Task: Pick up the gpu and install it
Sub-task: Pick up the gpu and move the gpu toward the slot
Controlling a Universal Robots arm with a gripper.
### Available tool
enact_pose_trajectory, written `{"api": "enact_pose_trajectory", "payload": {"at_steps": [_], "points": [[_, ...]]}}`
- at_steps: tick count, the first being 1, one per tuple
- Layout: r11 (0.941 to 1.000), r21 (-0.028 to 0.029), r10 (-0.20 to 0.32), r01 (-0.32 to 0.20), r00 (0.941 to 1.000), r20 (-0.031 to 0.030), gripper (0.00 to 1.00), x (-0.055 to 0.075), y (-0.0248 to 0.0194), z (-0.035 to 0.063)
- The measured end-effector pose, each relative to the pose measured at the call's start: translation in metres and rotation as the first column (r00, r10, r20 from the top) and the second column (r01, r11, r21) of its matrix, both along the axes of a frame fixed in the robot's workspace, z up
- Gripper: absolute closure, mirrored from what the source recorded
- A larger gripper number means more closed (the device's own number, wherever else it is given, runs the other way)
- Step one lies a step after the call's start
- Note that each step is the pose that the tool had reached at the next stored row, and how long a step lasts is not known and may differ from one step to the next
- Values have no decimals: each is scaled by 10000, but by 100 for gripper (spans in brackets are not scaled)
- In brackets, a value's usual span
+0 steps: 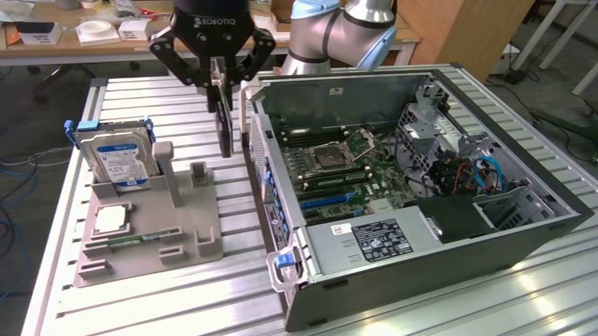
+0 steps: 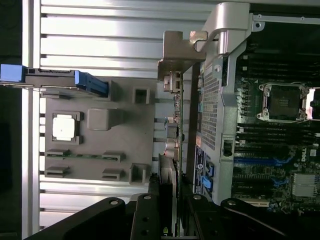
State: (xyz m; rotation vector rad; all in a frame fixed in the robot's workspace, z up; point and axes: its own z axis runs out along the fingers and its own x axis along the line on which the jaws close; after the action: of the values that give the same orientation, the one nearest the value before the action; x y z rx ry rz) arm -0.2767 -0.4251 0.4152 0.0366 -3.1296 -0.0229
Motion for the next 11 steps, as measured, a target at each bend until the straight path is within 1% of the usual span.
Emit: {"api": "enact_pose_trajectory", "payload": {"at_steps": [3,4,6,9,11], "points": [[10000,-88,2,-2,10000,0,74,16,-1,0],[9999,-102,2,-2,10000,1,74,21,-1,0],[9999,-112,2,-2,10000,0,74,30,-1,0],[9999,-172,1,-1,10000,0,74,46,0,0],[9998,-194,2,-2,10000,0,74,56,0,0]]}}
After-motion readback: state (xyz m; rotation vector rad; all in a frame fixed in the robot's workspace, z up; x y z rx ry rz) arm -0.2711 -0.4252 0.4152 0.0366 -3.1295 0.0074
